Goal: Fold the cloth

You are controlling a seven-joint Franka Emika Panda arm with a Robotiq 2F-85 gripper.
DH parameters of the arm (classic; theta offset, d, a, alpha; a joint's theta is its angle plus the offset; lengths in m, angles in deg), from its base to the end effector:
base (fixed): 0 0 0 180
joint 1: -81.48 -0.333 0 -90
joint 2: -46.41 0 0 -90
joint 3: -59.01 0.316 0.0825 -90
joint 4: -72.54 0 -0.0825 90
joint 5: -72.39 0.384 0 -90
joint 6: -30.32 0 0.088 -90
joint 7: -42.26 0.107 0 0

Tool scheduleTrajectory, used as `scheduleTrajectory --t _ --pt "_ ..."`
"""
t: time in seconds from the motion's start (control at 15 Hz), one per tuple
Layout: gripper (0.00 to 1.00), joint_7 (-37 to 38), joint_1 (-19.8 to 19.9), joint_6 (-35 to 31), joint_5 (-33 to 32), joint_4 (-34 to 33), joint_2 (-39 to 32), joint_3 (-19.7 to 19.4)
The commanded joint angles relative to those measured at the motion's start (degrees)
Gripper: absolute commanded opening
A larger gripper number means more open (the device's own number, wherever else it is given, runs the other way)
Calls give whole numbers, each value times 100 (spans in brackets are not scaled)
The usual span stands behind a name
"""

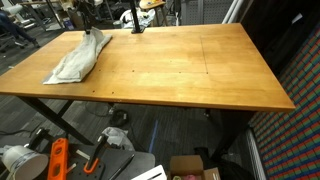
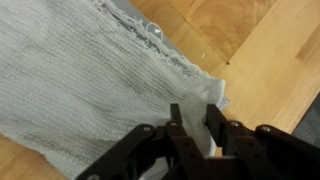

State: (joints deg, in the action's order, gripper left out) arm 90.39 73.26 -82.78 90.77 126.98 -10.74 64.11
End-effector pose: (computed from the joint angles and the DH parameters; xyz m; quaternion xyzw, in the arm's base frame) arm 0.7705 0.1749 0.2720 -0.9103 0.3702 0.0809 0.1663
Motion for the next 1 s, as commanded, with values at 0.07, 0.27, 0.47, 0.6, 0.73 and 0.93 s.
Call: scheduleTrajectory --t 0.07,0.27,0.47,0.6,0.73,0.93 --pt "74 -854 158 393 -125 167 370 26" --pt "95 -1387 311 660 -180 77 461 -20" --pt "100 -1951 453 1245 -278 -16 427 -73" --pt "100 -2392 529 1530 -309 -28 364 -85" --pt "100 -2783 577 1675 -309 1 301 -66" --pt "100 -3126 534 1340 -345 99 197 -108"
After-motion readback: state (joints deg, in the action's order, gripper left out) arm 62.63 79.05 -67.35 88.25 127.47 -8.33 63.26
